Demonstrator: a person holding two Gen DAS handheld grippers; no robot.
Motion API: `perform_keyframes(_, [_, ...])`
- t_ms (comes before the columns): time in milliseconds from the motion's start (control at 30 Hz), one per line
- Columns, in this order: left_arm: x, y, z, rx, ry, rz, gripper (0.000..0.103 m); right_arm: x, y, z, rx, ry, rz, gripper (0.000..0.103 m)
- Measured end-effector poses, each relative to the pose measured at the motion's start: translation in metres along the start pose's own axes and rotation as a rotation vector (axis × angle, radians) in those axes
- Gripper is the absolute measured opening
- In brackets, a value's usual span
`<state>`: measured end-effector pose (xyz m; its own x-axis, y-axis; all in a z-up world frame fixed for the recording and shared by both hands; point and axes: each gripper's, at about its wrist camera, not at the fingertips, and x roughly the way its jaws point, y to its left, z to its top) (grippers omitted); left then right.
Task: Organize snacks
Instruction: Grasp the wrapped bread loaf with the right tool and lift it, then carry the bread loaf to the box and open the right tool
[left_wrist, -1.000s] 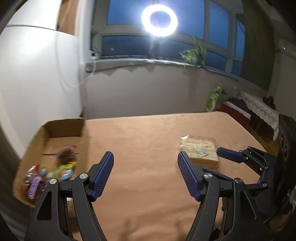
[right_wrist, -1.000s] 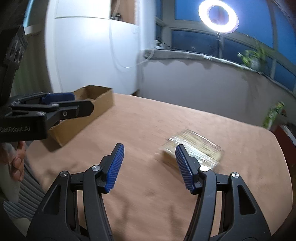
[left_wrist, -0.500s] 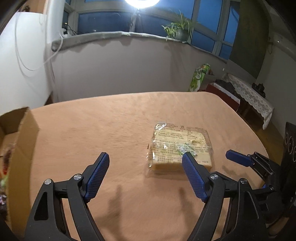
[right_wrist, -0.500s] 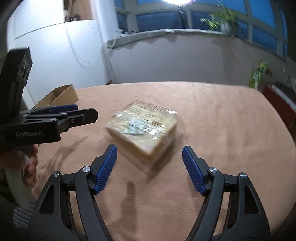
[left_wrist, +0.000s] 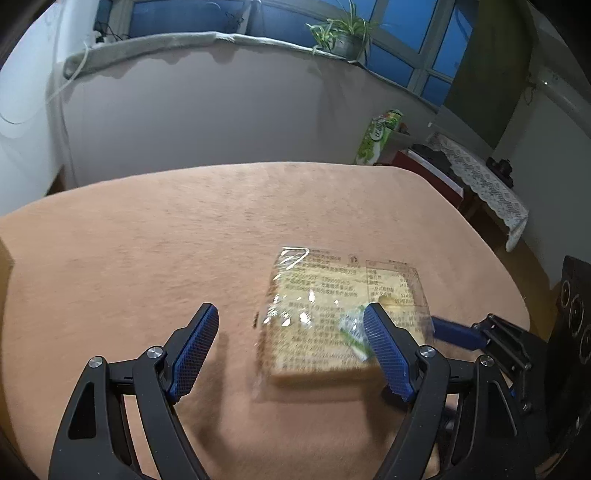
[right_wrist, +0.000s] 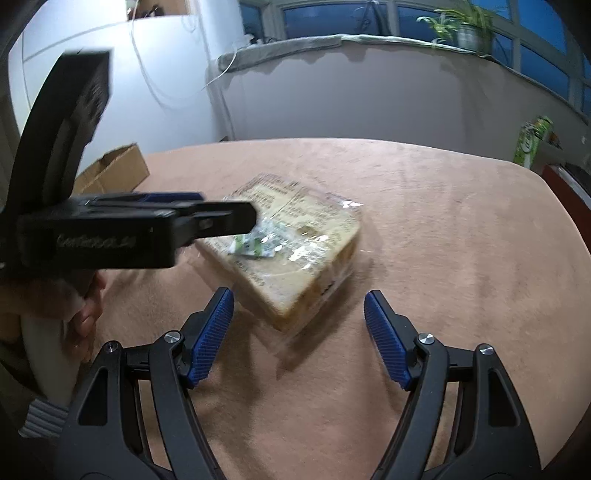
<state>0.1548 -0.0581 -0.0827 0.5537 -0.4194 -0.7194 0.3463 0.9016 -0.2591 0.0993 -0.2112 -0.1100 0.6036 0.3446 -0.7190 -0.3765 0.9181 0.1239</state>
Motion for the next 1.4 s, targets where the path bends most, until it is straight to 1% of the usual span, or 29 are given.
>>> perform_keyframes(100, [0.005,0.001,0.002,-0.015,0.013,-0.059,0.081,0.007,0.003,0.002,-0.020,0.028,-0.001,0.075])
perform_keyframes(167, [0.007,0.000,0.003,-0.016,0.018,-0.089,0.081,0.009,0.003,0.004,-0.025,0.032,0.007,0.065])
perform_keyframes(233, [0.008,-0.002,0.003,-0.011,0.023,-0.110,0.081,0.011,0.004,0.006,-0.037,0.033,0.011,0.060])
perform_keyframes(267, [0.008,-0.004,0.002,-0.003,0.026,-0.119,0.080,0.011,0.005,0.007,-0.042,0.032,0.008,0.059])
perform_keyframes(400, [0.004,-0.006,0.001,0.009,0.018,-0.115,0.076,0.012,0.003,0.008,-0.046,0.026,0.006,0.056])
perform_keyframes(533, [0.000,-0.007,0.001,0.010,0.011,-0.110,0.074,0.007,0.005,0.008,-0.047,0.008,-0.006,0.055])
perform_keyframes(667, [-0.013,-0.010,0.003,0.022,-0.016,-0.099,0.074,-0.005,0.011,0.009,-0.057,-0.025,-0.012,0.055])
perform_keyframes(867, [-0.046,-0.019,0.008,0.036,-0.077,-0.078,0.074,-0.033,0.028,0.020,-0.084,-0.083,-0.012,0.055])
perform_keyframes(1000, [-0.073,-0.021,0.008,0.042,-0.124,-0.061,0.074,-0.053,0.045,0.026,-0.114,-0.117,-0.011,0.055])
perform_keyframes(1133, [-0.099,-0.019,0.003,0.035,-0.167,-0.042,0.074,-0.071,0.070,0.031,-0.156,-0.147,-0.006,0.055])
perform_keyframes(1300, [-0.136,-0.001,-0.009,0.010,-0.221,-0.005,0.074,-0.082,0.109,0.037,-0.220,-0.170,0.015,0.055])
perform_keyframes(1400, [-0.158,0.014,-0.017,-0.010,-0.250,0.034,0.074,-0.083,0.141,0.042,-0.268,-0.178,0.034,0.055])
